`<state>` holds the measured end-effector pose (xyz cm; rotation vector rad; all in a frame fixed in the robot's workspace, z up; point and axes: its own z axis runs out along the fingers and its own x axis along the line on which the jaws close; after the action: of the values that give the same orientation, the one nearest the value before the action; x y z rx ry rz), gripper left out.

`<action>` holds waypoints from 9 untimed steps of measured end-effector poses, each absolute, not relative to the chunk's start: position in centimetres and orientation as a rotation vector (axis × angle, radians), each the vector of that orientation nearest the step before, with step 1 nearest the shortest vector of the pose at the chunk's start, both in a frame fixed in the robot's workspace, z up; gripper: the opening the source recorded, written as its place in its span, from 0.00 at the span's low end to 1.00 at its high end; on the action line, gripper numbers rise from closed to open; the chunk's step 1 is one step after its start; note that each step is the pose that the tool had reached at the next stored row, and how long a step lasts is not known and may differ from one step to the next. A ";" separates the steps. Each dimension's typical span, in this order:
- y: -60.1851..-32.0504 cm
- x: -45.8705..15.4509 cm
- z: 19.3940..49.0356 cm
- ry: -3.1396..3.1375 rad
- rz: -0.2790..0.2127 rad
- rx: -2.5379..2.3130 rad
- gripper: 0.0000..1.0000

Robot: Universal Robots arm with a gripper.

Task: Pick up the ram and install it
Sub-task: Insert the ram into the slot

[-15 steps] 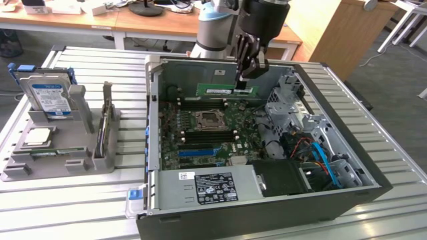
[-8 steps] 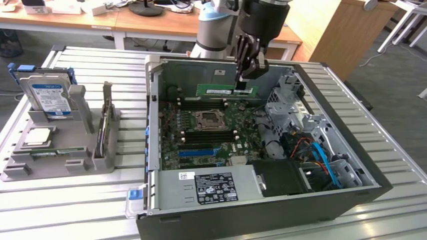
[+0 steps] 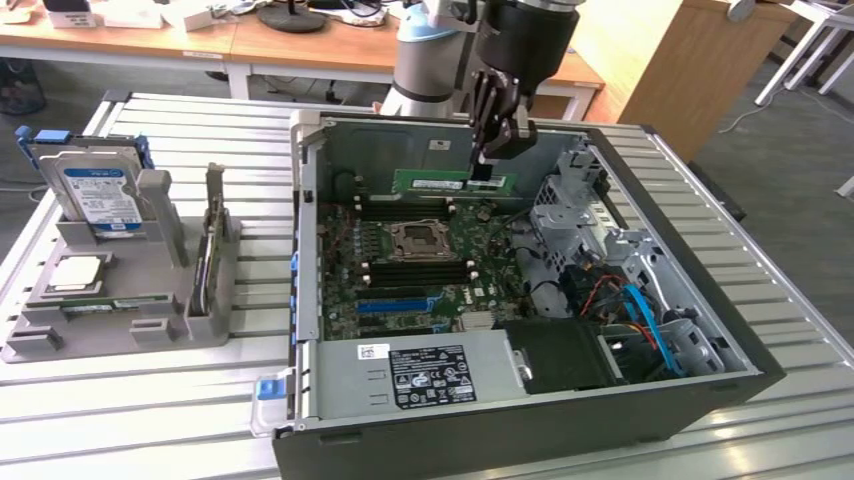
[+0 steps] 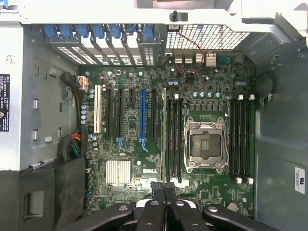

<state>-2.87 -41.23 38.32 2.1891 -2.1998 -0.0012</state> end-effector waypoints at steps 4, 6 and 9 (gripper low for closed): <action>-41.2 -2.9 38.0 -2.200 -0.001 2.189 0.12; -41.2 -2.9 37.8 -2.200 -0.001 2.189 0.12; -41.2 -2.9 37.5 -2.200 -0.001 2.189 0.12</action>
<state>-2.87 -41.23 37.54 2.1891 -2.2000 -0.0012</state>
